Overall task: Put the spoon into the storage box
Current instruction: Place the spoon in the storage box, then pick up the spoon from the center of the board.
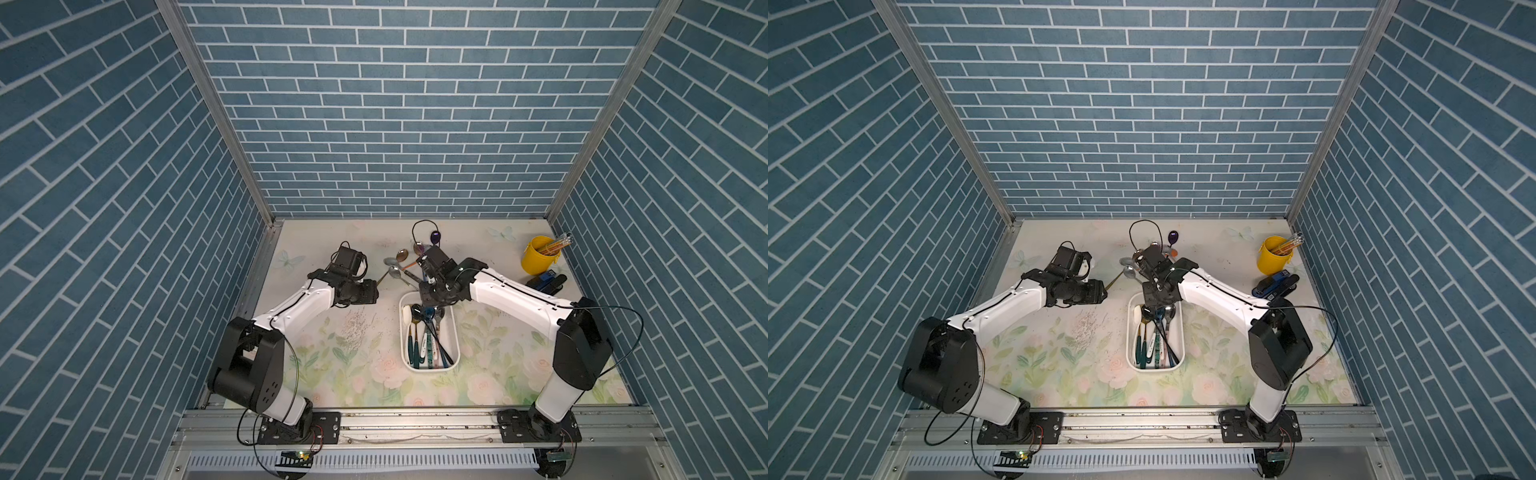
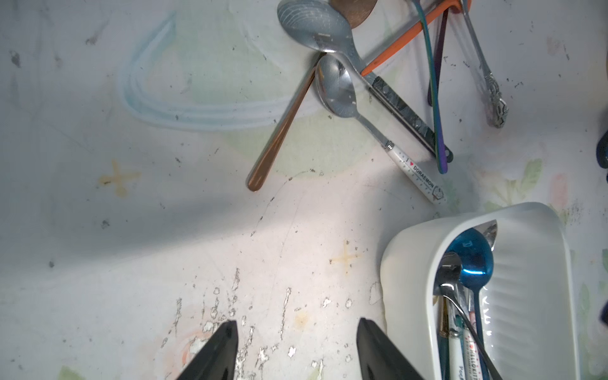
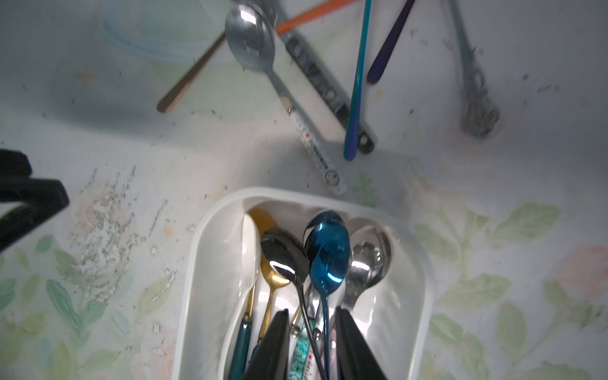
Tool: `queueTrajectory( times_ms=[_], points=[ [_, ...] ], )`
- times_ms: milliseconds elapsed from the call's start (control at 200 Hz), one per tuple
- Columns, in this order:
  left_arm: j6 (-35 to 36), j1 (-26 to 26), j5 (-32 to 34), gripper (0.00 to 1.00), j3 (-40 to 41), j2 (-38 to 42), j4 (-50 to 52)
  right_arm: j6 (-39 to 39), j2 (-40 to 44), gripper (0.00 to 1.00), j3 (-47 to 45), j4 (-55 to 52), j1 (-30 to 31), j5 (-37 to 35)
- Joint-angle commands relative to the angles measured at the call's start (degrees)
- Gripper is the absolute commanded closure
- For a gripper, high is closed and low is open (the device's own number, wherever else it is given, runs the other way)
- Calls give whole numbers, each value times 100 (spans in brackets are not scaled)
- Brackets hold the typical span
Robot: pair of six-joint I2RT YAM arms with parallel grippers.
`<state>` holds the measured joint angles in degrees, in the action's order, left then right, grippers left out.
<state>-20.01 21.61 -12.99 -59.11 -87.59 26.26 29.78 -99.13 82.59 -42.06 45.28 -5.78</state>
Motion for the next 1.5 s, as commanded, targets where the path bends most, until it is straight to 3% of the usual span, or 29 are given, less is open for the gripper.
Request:
queueTrajectory(
  times_ms=[0,330,495,830,1155,1495],
  points=[
    [107,-35,46,37,-162,-85,173,-908,-143,72,517,-368,-601,234],
    [50,-7,173,36,-177,-72,255,-2949,-1887,67,2429,-547,-1687,612],
    [15,-12,257,36,-244,-160,344,-3589,-2882,64,3164,-510,-1993,845],
    [-73,-6,332,36,-405,-314,526,-3839,-3907,61,3894,-389,-2181,1327],
    [-78,5,429,36,-505,-320,703,-3770,-4185,60,3850,-227,-2165,1545],
    [-73,3,437,36,-490,-385,731,-3777,-4338,71,3685,-133,-2029,1206]
  ],
)
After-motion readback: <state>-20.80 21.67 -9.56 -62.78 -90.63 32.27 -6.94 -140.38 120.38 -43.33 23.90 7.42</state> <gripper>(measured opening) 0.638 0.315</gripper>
